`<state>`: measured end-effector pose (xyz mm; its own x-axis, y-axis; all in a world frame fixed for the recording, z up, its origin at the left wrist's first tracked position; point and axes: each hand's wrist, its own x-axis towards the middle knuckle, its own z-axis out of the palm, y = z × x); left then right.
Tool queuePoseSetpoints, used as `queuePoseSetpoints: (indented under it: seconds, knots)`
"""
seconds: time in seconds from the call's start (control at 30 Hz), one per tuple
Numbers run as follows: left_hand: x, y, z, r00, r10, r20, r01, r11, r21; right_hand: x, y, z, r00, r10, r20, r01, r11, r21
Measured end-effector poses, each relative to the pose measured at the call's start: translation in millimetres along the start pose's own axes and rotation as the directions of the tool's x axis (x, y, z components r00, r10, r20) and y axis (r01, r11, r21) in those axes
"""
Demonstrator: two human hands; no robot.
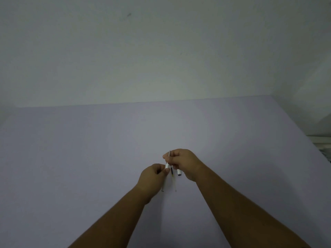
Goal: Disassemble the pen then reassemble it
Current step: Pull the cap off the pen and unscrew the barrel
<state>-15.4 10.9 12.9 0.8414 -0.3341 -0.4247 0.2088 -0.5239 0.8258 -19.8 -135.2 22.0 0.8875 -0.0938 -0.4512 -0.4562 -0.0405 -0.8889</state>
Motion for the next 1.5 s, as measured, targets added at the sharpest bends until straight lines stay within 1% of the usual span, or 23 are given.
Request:
queuePoseSetpoints:
  seconds: [0.03,0.1,0.17,0.23,0.37,0.43,0.53,0.7,0.83,0.9,0.97,1.0,1.13,1.17,1.27,1.3,1.4,1.47,1.5]
  knots:
    - [0,0,-2,1.0,0.005,-0.006,-0.005,1.0,0.005,-1,-2,2,1.0,0.002,0.008,-0.002,0.999,0.041]
    - [0,0,-5,1.0,0.017,-0.021,-0.017,1.0,0.01,-3,-5,6,0.999,0.03,-0.018,-0.029,0.998,0.05]
    - [0,1,-8,0.999,0.029,-0.032,-0.027,0.999,0.032,-3,-5,10,0.994,0.051,-0.096,-0.054,0.998,-0.033]
    - [0,2,-9,0.999,0.036,-0.031,-0.035,0.998,0.054,-4,-6,12,0.991,0.04,-0.13,-0.046,0.998,-0.045]
    - [-3,3,-10,0.998,0.04,-0.042,-0.037,0.997,0.066,-6,-8,7,1.0,0.016,-0.018,-0.014,0.996,0.084]
    - [-6,6,-9,0.998,0.04,-0.055,-0.037,0.998,0.058,-6,-8,4,0.999,0.039,-0.005,-0.038,0.996,0.08]
    - [-9,12,-3,0.997,0.028,-0.07,-0.025,0.999,0.042,-6,-11,-2,0.997,0.048,-0.056,-0.046,0.999,0.027]
    - [-13,20,11,0.995,0.022,-0.102,-0.015,0.998,0.065,-9,-15,-22,0.997,0.027,0.074,-0.032,0.998,0.061]
    - [-14,25,22,0.993,0.012,-0.119,-0.003,0.997,0.077,-11,-14,-30,0.999,0.031,0.017,-0.031,0.999,-0.006]
    - [-14,26,26,0.992,0.004,-0.127,0.005,0.997,0.077,-11,-15,-33,0.999,0.011,0.037,-0.012,1.0,0.026]
    - [-15,27,27,0.99,0.003,-0.14,0.008,0.997,0.075,-12,-16,-36,0.997,0.003,0.078,-0.011,0.995,0.098]
    - [-15,27,27,0.989,0.003,-0.147,0.008,0.997,0.073,-12,-16,-36,0.996,0.005,0.087,-0.014,0.995,0.101]
    - [-15,30,29,0.989,0.005,-0.146,0.006,0.997,0.073,-13,-17,-36,0.999,0.037,0.015,-0.037,0.998,-0.049]
    - [-15,31,30,0.99,0.008,-0.144,0.004,0.997,0.08,-13,-16,-36,0.999,0.034,0.012,-0.033,0.998,-0.047]
    - [-15,30,30,0.987,0.008,-0.158,0.005,0.996,0.086,-12,-16,-40,0.997,0.016,0.075,-0.019,0.999,0.043]
    - [-16,30,29,0.987,0.008,-0.163,0.006,0.996,0.084,-13,-16,-40,0.996,0.02,0.085,-0.024,0.998,0.05]
    - [-15,31,28,0.987,0.012,-0.16,0.0,0.997,0.08,-14,-15,-38,0.997,0.06,0.044,-0.06,0.998,-0.019]
    - [-16,31,28,0.989,0.013,-0.149,-0.001,0.997,0.078,-13,-15,-37,0.998,0.055,0.004,-0.054,0.996,-0.068]
    - [-16,30,28,0.989,0.01,-0.146,0.001,0.997,0.073,-13,-14,-37,0.999,0.045,0.003,-0.045,0.997,-0.061]
